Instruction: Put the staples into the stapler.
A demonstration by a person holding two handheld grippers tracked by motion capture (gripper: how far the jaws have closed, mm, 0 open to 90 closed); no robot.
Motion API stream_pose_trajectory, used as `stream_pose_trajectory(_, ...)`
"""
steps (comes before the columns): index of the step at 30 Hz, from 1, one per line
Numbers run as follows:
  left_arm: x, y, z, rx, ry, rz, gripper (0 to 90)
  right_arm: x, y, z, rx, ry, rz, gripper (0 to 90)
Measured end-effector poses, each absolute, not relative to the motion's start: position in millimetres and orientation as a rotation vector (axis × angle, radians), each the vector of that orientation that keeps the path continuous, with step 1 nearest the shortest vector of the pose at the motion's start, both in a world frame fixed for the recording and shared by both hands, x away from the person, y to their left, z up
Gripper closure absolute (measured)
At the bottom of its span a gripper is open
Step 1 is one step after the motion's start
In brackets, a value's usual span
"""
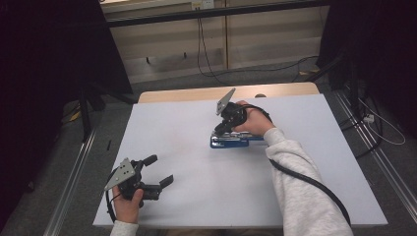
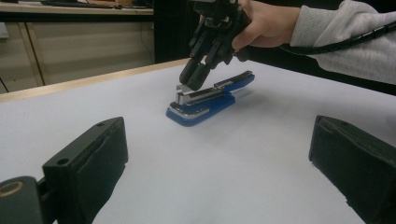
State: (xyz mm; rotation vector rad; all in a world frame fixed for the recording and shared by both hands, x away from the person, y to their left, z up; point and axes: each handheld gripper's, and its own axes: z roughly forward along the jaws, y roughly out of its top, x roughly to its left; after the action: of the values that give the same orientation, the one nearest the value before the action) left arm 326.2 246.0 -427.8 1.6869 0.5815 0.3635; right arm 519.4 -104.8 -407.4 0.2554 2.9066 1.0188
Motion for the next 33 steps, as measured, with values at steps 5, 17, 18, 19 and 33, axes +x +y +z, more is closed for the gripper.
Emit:
stream_pose_trajectory(5,325.7,245.5,-427.9,1.684,0.589,0.355,4.6,518.9,-104.4,-409.0,0.24,2.909,1.012,78.8)
stream_pose_trajectory(17,326.4,245.7,-428.0,1.691,0.586,0.363,4.6,518.9,-104.8,-409.4,0.223,2.916,1.006,78.8)
stream_pose_trajectory(18,326.4,245.4,-428.2,1.688,0.586,0.358,4.6,518.7,-104.7,-409.2,0.224,2.916,1.003,78.8)
stream_pose_trajectory(19,326.4,245.4,-428.2,1.689,0.586,0.358,4.6,518.7,-104.7,-409.0,0.227,2.913,1.005,78.8)
stream_pose_trajectory(33,326.5,245.2,-428.5,1.692,0.593,0.352,4.6,518.8,-104.2,-411.1,0.22,2.924,1.0,78.8)
